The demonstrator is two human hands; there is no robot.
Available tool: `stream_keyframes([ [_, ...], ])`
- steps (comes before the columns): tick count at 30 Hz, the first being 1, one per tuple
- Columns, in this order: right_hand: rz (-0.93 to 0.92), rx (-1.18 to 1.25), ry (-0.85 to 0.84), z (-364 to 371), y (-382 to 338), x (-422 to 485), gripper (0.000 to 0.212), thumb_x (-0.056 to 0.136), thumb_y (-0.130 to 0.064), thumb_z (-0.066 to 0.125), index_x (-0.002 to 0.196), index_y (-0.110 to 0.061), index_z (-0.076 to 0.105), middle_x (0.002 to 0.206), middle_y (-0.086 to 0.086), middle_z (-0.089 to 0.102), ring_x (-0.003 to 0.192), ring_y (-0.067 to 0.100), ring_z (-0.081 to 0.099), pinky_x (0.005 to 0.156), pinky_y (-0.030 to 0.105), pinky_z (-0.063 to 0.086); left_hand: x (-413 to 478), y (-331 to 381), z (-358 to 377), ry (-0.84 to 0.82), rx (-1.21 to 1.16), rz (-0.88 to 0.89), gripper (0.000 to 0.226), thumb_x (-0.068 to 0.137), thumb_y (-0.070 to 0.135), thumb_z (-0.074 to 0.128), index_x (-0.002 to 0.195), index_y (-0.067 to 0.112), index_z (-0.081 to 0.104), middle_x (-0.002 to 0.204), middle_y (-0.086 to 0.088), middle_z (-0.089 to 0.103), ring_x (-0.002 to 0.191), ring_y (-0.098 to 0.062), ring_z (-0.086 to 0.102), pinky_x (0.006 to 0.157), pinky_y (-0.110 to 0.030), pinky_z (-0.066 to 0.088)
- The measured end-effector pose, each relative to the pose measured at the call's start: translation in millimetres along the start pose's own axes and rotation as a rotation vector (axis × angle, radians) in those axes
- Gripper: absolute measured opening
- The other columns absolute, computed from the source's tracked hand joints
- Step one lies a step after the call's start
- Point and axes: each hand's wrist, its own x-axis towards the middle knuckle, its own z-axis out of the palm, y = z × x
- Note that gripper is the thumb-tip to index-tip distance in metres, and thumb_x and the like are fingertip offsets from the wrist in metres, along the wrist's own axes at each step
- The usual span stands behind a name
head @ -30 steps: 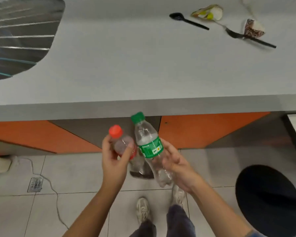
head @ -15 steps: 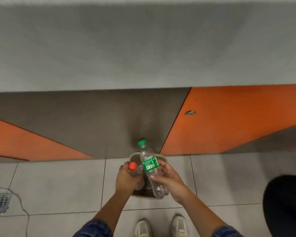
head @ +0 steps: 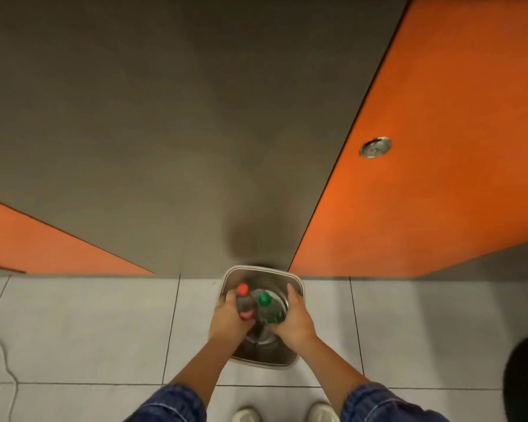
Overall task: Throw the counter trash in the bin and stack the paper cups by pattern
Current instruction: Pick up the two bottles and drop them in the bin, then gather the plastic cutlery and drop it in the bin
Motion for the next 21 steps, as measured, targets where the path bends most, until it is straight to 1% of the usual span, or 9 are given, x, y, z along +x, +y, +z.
stream_keyframes([
  [2,-0.056,-0.017,0.046,-15.9,-13.3,-21.7,0.095,0.076,-0.019,0.074,0.151,-0.020,0.016,0.149,0.001,0.031,0.130,0.019,0.044,0.101,0.022,0.038,-17.7,13.6,-16.1,0.029,-0.030,0.021,0.061,0.079,0.024,0.073,0.133,0.020,0.045,0.131,-0.010,0.048,0.115,-0.028,0.055,0.097,-0.030,0.042],
  [4,-0.127,0.002,0.117,-35.6,-31.8,-49.8,0.084,0.078,-0.018,0.072,0.147,-0.021,0.026,0.144,0.000,0.037,0.128,0.019,0.045,0.101,0.021,0.038,-43.4,33.4,-37.7,0.060,-0.070,0.062,0.051,0.081,0.024,0.072,0.127,0.020,0.051,0.130,-0.007,0.048,0.112,-0.026,0.057,0.097,-0.029,0.043],
  [6,-0.201,0.066,0.205,-60.0,-55.7,-83.9,0.068,0.080,-0.020,0.071,0.140,-0.025,0.039,0.135,-0.003,0.044,0.122,0.014,0.049,0.099,0.019,0.041,-78.1,58.8,-63.7,0.097,-0.115,0.137,0.039,0.084,0.019,0.068,0.121,0.019,0.056,0.127,-0.003,0.051,0.109,-0.020,0.057,0.092,-0.020,0.042],
  [8,-0.271,0.176,0.286,-89.0,-84.6,-122.5,0.050,0.083,-0.019,0.068,0.129,-0.030,0.050,0.123,-0.009,0.051,0.108,0.005,0.052,0.090,0.016,0.043,-119.1,88.0,-94.1,0.145,-0.165,0.250,0.026,0.086,0.015,0.065,0.111,0.022,0.061,0.119,0.002,0.056,0.104,-0.013,0.057,0.085,-0.005,0.039],
  [10,-0.358,0.292,0.359,-121.5,-117.8,-164.4,0.039,0.084,-0.012,0.065,0.113,-0.036,0.057,0.110,-0.009,0.059,0.095,0.000,0.057,0.080,0.016,0.044,-163.7,120.4,-129.0,0.198,-0.199,0.377,0.018,0.088,0.013,0.063,0.100,0.027,0.063,0.110,0.007,0.060,0.097,-0.002,0.058,0.078,0.002,0.038],
  [12,-0.430,0.401,0.417,-155.6,-153.0,-209.9,0.039,0.084,-0.004,0.063,0.100,-0.039,0.060,0.098,-0.008,0.062,0.088,0.000,0.059,0.073,0.014,0.045,-205.5,154.1,-164.7,0.268,-0.224,0.524,0.016,0.087,0.012,0.063,0.096,0.026,0.065,0.102,0.009,0.063,0.094,0.003,0.057,0.076,0.002,0.039],
  [15,-0.569,0.535,0.524,-211.2,-203.7,-271.6,0.035,0.085,0.001,0.062,0.095,-0.033,0.064,0.091,-0.008,0.065,0.084,0.003,0.061,0.072,0.011,0.046,-260.8,214.9,-217.5,0.346,-0.346,0.753,0.021,0.085,0.005,0.066,0.095,0.024,0.066,0.091,0.010,0.063,0.085,-0.001,0.060,0.071,-0.003,0.043],
  [18,-0.689,0.641,0.638,-266.8,-248.0,-311.3,0.025,0.085,-0.006,0.060,0.094,-0.028,0.066,0.085,-0.012,0.066,0.079,0.004,0.061,0.072,0.018,0.049,-299.5,282.8,-262.7,0.355,-0.456,0.871,0.025,0.087,0.012,0.064,0.093,0.036,0.063,0.084,0.012,0.065,0.077,-0.004,0.061,0.069,-0.007,0.045],
  [21,-0.739,0.681,0.686,-324.6,-281.2,-332.7,0.025,0.088,-0.002,0.059,0.094,-0.025,0.065,0.078,-0.012,0.063,0.074,0.003,0.058,0.070,0.016,0.047,-320.4,348.6,-296.2,0.309,-0.492,0.947,0.025,0.088,0.012,0.064,0.092,0.036,0.061,0.077,0.015,0.062,0.070,-0.003,0.056,0.064,-0.009,0.043],
])
